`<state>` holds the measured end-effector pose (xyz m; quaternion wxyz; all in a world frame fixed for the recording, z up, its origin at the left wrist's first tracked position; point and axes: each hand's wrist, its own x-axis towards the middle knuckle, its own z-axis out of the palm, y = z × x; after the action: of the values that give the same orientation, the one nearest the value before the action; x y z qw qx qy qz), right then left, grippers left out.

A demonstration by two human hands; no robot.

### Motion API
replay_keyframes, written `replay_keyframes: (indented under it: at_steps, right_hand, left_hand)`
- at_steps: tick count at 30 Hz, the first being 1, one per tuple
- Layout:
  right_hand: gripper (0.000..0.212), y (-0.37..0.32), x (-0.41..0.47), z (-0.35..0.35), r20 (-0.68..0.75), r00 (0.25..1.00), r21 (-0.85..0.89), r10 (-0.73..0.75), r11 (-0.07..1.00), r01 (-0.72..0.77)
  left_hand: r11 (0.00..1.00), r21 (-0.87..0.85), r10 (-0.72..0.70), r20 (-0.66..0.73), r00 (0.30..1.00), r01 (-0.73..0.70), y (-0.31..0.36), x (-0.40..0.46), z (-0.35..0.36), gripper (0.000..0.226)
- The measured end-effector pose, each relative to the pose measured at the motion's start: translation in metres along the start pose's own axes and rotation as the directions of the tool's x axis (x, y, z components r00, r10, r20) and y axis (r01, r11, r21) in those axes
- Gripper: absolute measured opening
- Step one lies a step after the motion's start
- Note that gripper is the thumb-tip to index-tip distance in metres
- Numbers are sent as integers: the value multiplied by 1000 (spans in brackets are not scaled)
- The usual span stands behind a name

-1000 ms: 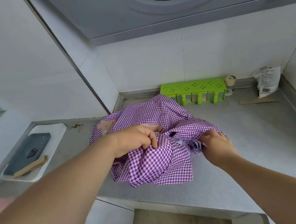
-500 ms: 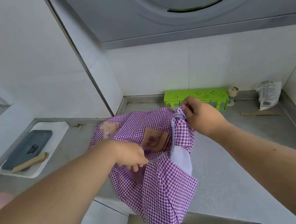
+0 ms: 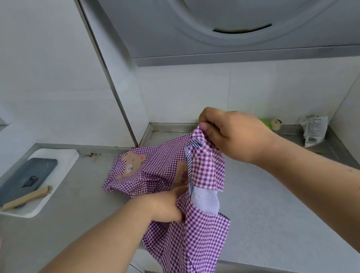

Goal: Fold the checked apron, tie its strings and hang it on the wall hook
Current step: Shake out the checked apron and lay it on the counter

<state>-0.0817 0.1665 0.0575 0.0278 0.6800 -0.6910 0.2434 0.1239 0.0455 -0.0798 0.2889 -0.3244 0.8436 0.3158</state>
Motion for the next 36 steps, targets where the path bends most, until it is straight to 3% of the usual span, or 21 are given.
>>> replay_keyframes:
  at_steps: [5,8,12,15,18,20,22,25,30,32,35,36]
  right_hand:
    - [17,-24,-11,-17,-2,1000,-12,-9,1000,9]
    - [19,-38,-22,-22,-32,999,-86,12,996,-15]
    - [22,-55,-36,-23,23,990,-179,138,975,-132]
    - [29,-77,-49,-23,83,969,-255,233,945,-205]
    - [40,-99,-63,-22,144,936,-299,321,916,-268]
    - [41,-114,-71,-22,203,900,-295,387,900,-320]
    - [39,-132,-79,-24,241,874,-268,423,894,-359]
    - [35,-169,-88,-26,205,893,-164,400,914,-372]
    - [37,-237,-85,-31,72,938,131,340,929,-347]
    - [36,-258,-82,-34,45,954,221,297,928,-299]
    - [33,-280,-83,-39,23,975,307,222,926,-218]
    - [32,-285,-84,-41,26,980,339,196,921,-193]
  left_hand:
    - [997,-58,46,2,999,-46,-6,-17,8,42]
    - [958,-281,41,-89,995,-65,-19,-39,6,42]
    - [787,-605,-83,-304,949,-125,-42,-75,-9,35]
    - [700,-681,-151,-434,888,-213,-59,-108,-21,54]
    - [728,-626,-190,-577,795,-279,-61,-155,-39,54]
    - [802,-524,-167,-657,735,-286,-63,-186,-51,43]
    - [870,-406,-64,-654,754,-279,-61,-220,-56,53]
    - [944,-201,108,-563,820,-262,-55,-257,-57,90]
    - [935,111,351,-417,838,-336,-19,-295,-33,102]
    - [915,152,401,-451,797,-375,-8,-302,-23,75]
    - [878,120,444,-567,694,-464,-2,-310,-21,9]
    - [875,134,446,-598,666,-466,-2,-316,-23,6]
